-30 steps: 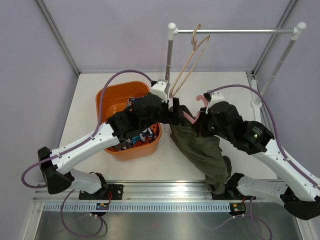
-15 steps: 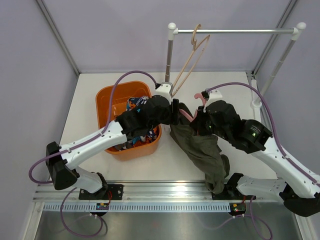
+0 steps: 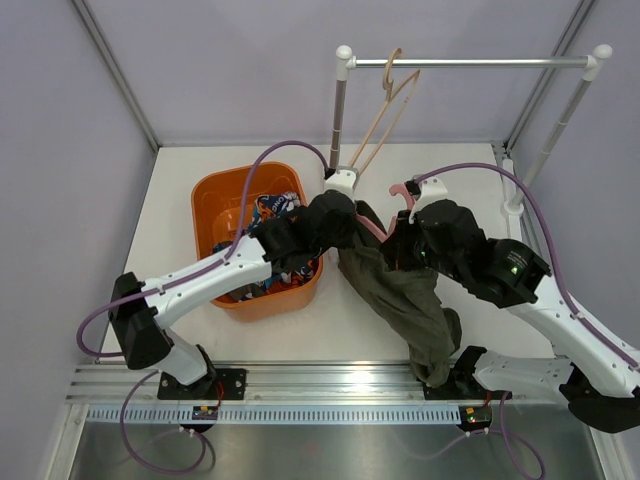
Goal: Remove the shorts from the hanger
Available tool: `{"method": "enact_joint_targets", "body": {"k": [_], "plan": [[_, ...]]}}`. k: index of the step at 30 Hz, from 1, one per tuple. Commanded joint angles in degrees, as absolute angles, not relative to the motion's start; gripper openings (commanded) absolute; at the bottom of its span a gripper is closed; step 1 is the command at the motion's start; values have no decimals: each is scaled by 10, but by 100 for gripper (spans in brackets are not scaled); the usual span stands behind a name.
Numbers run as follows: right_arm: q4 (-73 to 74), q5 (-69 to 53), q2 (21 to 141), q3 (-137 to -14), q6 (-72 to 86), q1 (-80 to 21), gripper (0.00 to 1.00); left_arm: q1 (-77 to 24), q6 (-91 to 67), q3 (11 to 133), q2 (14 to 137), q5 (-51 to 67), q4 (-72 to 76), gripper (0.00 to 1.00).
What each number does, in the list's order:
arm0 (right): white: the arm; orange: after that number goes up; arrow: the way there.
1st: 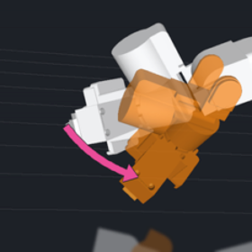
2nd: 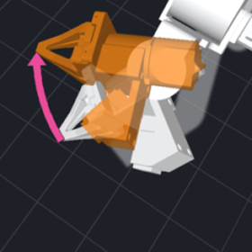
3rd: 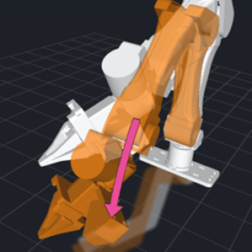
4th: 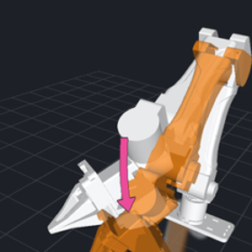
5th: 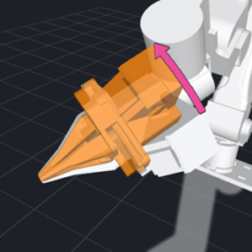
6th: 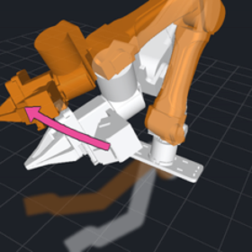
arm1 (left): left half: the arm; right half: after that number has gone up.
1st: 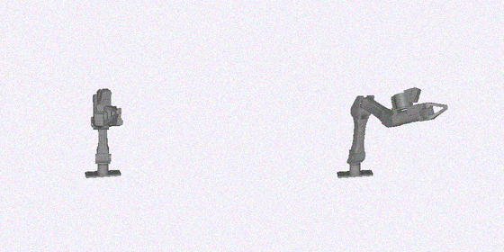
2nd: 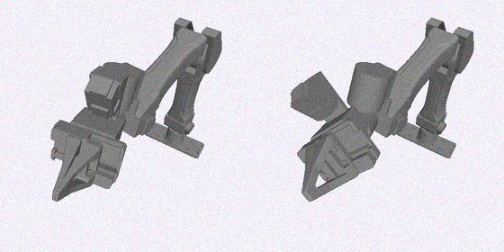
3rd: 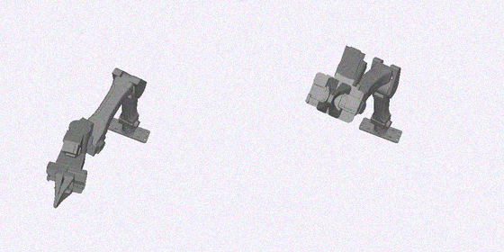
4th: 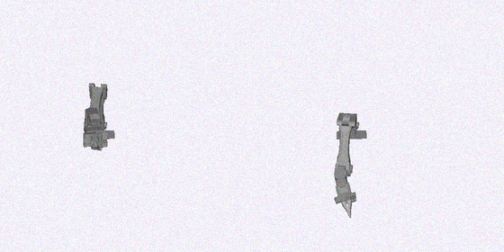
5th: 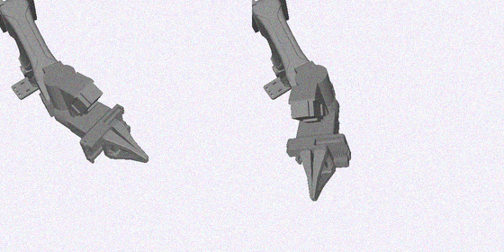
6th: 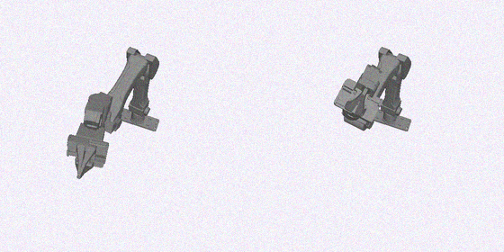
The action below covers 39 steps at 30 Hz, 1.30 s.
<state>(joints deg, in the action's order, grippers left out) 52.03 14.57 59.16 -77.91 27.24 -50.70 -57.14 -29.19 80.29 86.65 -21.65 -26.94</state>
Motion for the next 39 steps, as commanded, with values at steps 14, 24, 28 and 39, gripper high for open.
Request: {"method": "enact_joint_targets", "body": {"k": [14,24,28,39], "plan": [[527,169,510,-812,277,-520,0,-483,-258,867,940,-243,-239,0],[536,169,503,-830,271,-520,0,-436,-255,845,969,-229,-230,0],[545,174,497,-831,272,-520,0,-418,-253,831,965,-222,-222,0],[549,157,500,-851,263,-520,0,-383,-249,818,988,-212,-214,0]]}}
